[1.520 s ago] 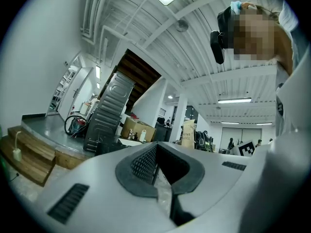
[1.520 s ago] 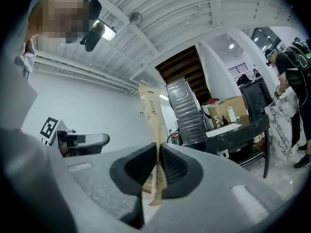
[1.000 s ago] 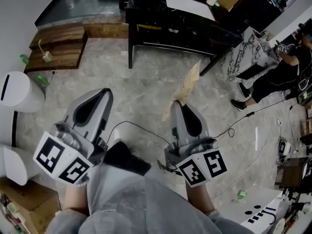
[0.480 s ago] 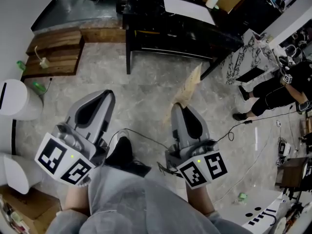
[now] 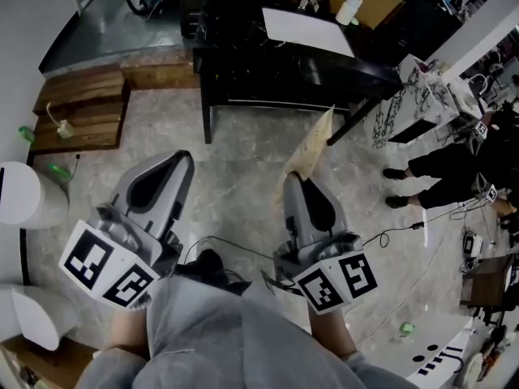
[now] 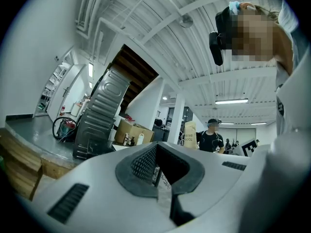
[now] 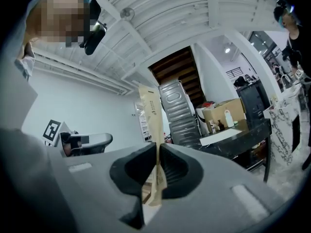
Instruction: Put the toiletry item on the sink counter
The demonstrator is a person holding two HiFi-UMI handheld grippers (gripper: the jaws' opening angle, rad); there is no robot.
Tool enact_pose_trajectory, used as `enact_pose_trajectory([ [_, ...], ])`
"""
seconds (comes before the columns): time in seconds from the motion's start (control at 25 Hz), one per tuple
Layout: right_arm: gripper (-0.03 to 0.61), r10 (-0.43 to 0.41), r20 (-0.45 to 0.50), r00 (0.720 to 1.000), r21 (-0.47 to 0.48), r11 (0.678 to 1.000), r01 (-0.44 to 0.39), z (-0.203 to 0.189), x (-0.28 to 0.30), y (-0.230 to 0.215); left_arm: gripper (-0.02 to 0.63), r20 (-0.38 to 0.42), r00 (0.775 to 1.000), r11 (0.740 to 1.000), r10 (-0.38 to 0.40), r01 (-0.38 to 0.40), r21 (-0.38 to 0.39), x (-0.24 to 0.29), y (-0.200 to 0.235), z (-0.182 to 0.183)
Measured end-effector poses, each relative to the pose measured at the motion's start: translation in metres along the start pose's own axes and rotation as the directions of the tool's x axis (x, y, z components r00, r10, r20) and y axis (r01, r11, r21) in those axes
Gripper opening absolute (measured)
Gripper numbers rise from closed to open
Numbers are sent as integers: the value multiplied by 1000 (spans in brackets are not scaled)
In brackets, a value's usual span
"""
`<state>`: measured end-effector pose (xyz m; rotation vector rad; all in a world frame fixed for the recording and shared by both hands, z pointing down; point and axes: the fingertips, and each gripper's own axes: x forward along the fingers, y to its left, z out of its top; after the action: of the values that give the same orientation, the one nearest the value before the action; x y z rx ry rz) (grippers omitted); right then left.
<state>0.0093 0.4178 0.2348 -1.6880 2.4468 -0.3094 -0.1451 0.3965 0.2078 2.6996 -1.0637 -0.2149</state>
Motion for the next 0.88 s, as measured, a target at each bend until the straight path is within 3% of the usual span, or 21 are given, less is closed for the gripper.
enact_pose_trajectory([
  [0.52,23,-25,15,1000,-28,999,25,1,102,0,5,12,999,999,-48,48,7,49,88,21],
  [0.88,25,-32,-9,999,-10,999,32,-11,131,5,3,11,999,999,-48,48,-2,48,122,19],
])
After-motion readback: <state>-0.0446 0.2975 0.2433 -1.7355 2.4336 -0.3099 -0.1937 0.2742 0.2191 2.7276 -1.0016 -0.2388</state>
